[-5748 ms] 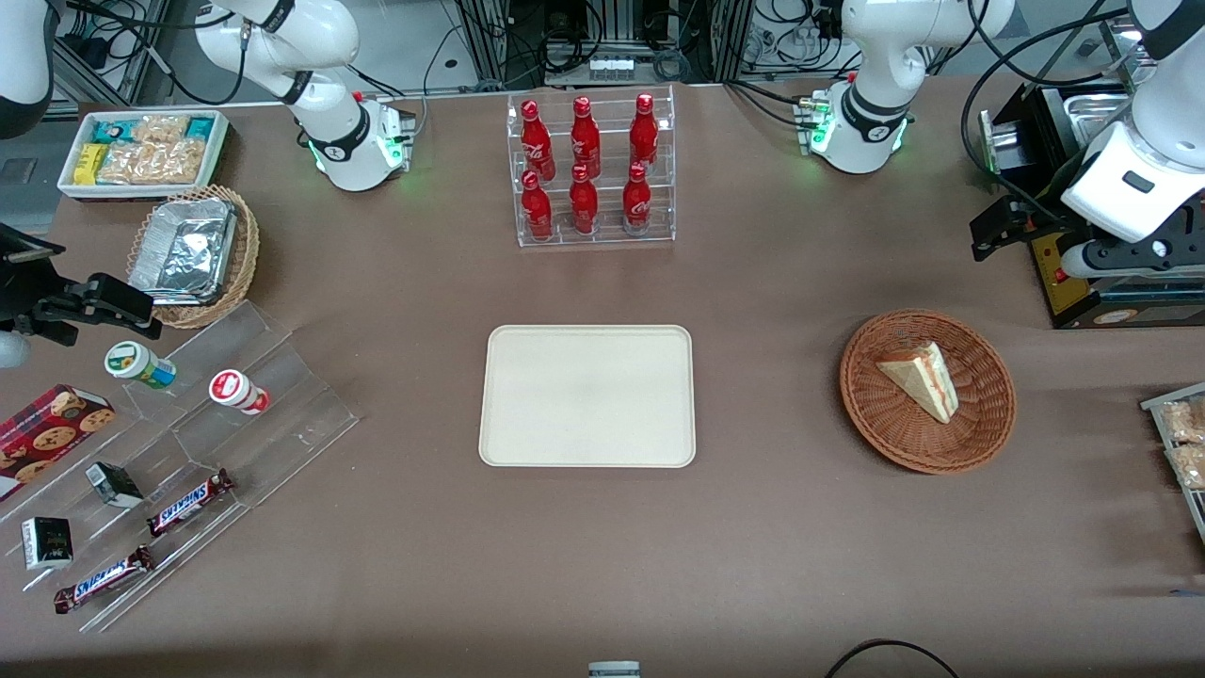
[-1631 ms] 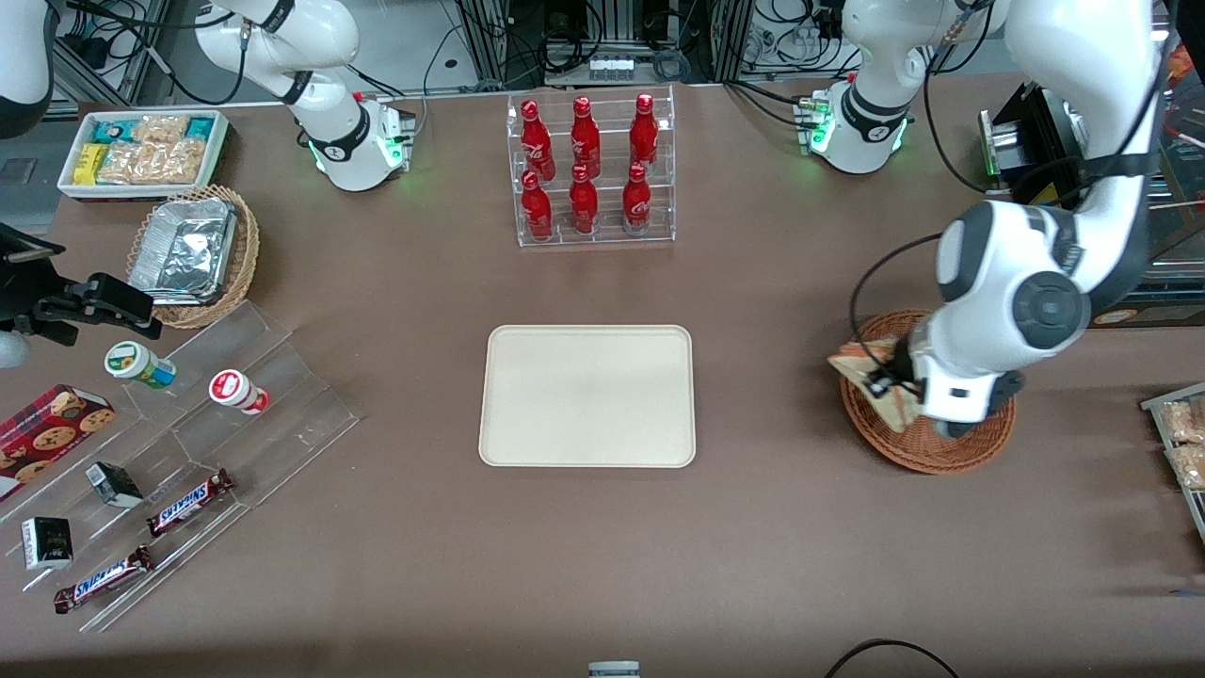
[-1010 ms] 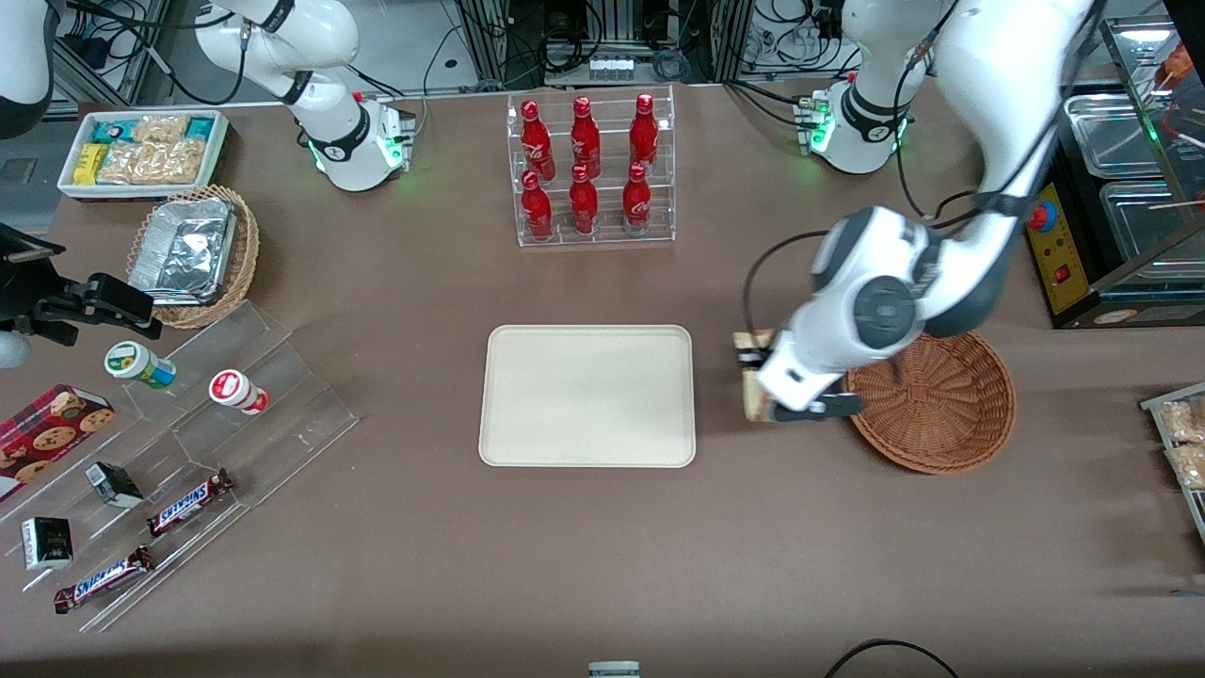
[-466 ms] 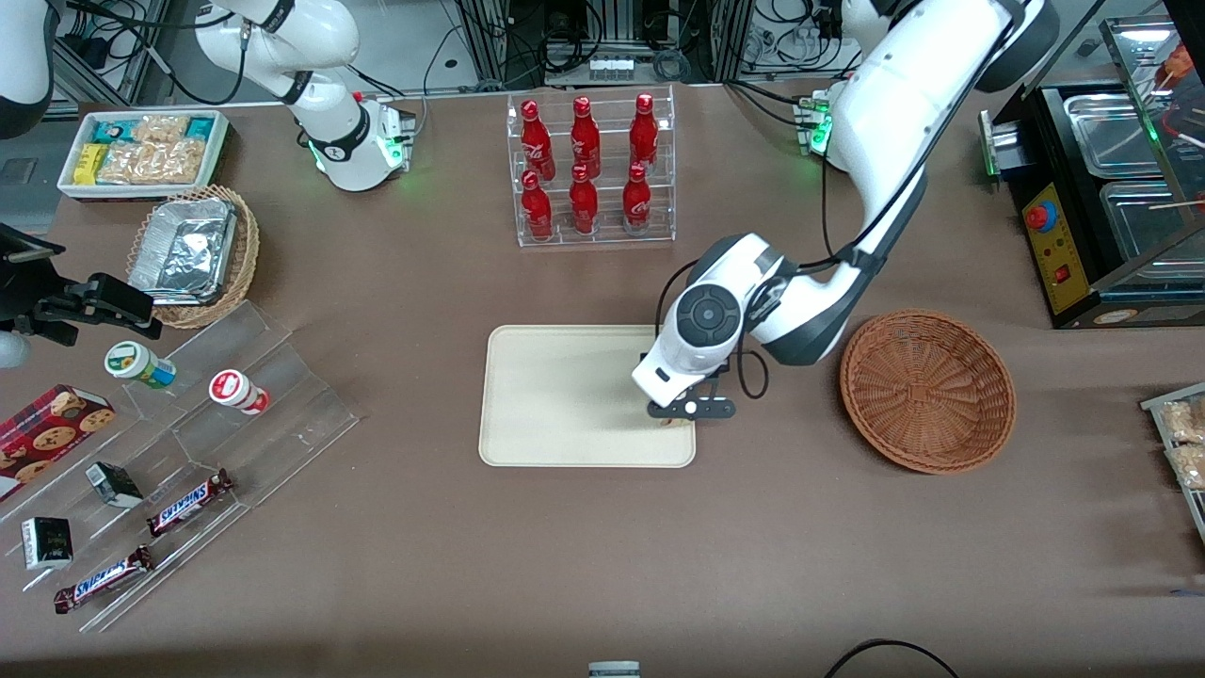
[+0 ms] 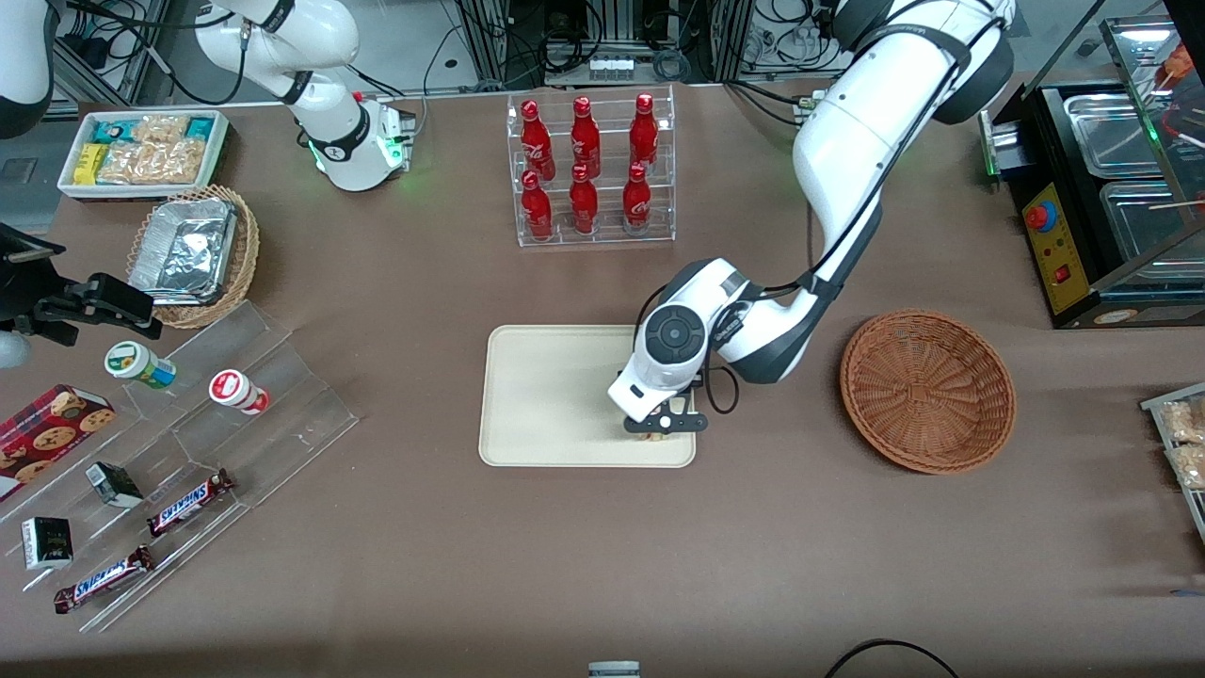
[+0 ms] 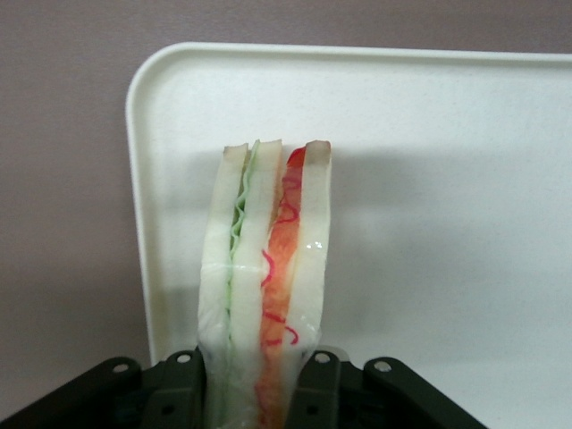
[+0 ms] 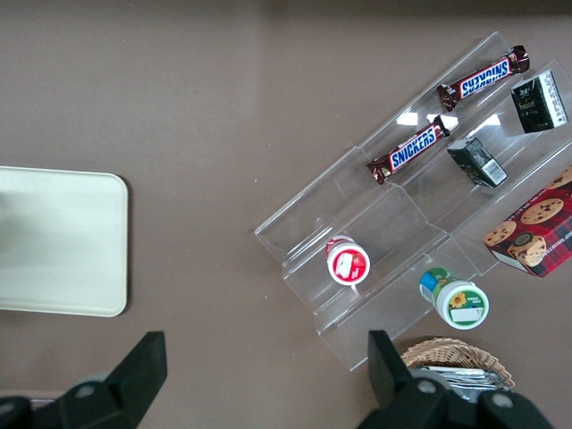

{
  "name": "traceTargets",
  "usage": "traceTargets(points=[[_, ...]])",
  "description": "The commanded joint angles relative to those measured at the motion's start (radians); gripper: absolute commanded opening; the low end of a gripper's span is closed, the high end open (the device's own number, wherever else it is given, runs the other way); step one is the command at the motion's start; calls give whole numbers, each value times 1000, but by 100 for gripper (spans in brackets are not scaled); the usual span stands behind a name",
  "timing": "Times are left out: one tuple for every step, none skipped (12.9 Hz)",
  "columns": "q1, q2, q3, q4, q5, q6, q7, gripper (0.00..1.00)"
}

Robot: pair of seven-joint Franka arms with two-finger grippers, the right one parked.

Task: Place sandwich from basket to tray
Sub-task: 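Lower the sandwich onto the tray and open the left gripper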

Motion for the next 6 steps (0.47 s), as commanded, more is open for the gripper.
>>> traceTargets(points=[[-28,29,15,48,21,-11,-22,33],[-35,35,19,49,23,-9,-22,37],[-37,35,25,48,40,-9,-22,47],[-37,31,27,48,49,-11,-24,64],[-29,11,27,46,51,-14,-25,91],[-17,-18,27,39,49,-23,-25,100]])
